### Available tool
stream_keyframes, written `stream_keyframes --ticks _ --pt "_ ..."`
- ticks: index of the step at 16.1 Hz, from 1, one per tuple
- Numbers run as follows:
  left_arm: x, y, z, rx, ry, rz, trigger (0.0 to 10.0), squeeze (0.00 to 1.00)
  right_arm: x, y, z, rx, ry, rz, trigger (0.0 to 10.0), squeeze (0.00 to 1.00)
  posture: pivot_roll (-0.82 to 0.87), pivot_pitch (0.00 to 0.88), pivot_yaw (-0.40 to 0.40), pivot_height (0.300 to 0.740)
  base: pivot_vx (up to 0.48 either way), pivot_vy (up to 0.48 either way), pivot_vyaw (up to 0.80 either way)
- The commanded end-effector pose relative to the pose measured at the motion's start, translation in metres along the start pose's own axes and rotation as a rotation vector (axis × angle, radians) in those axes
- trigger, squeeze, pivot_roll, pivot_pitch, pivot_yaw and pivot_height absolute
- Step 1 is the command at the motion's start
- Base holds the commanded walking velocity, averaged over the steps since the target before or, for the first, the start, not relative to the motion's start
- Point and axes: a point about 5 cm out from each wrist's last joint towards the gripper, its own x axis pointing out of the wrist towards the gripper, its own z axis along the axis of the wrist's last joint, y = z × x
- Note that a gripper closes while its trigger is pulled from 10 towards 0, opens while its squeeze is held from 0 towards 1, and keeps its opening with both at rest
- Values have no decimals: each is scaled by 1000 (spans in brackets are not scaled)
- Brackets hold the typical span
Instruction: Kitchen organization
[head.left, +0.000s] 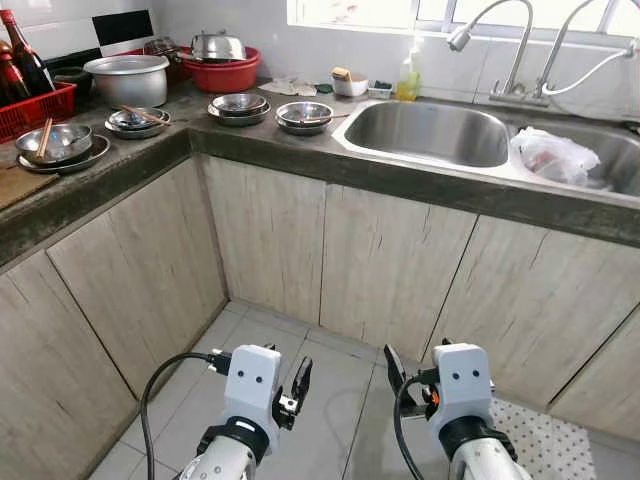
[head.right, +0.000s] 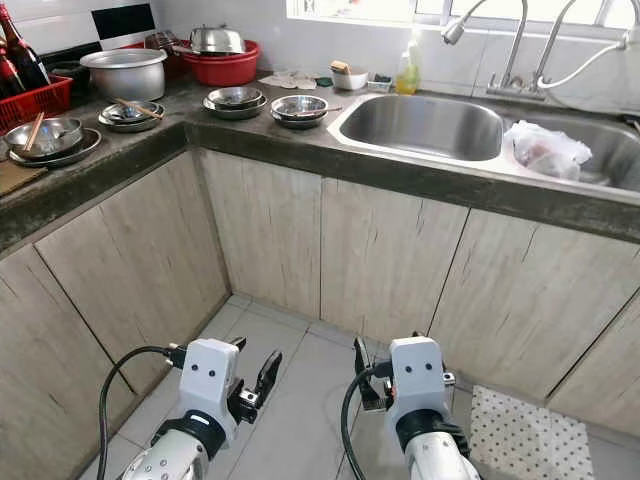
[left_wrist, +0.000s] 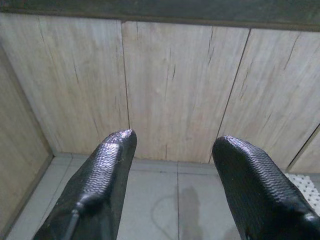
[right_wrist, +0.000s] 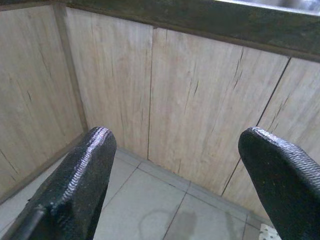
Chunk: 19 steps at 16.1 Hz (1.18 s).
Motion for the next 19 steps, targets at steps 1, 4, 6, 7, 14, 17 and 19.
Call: stream_keyframes --ticks 1,4,6,7,14,17,19 --pt "0 -4 9 25 -52 -27 10000 0 1 0 7 13 -43 3 10000 0 80 0 -66 740 0 0 0" --pt "1 -4 11 31 -73 -28 10000 0 2 7 8 2 -53 62 10000 0 76 0 -58 740 0 0 0" --pt "1 -1 10 28 -72 3 10000 0 2 9 11 43 -82 79 10000 0 74 0 -49 740 0 0 0" --pt "1 1 10 29 -67 17 10000 0 3 9 12 51 -83 75 10000 0 75 0 -47 740 0 0 0" --pt "2 5 7 36 -58 54 10000 0 6 12 11 48 -87 109 10000 0 80 0 -57 740 0 0 454" --pt "2 3 6 35 -52 38 10000 0 7 15 11 47 -86 122 10000 0 81 0 -55 740 193 0 717" --pt "2 2 4 30 -41 33 10000 0 8 15 8 64 -66 113 10000 0 78 0 -53 740 336 0 0"
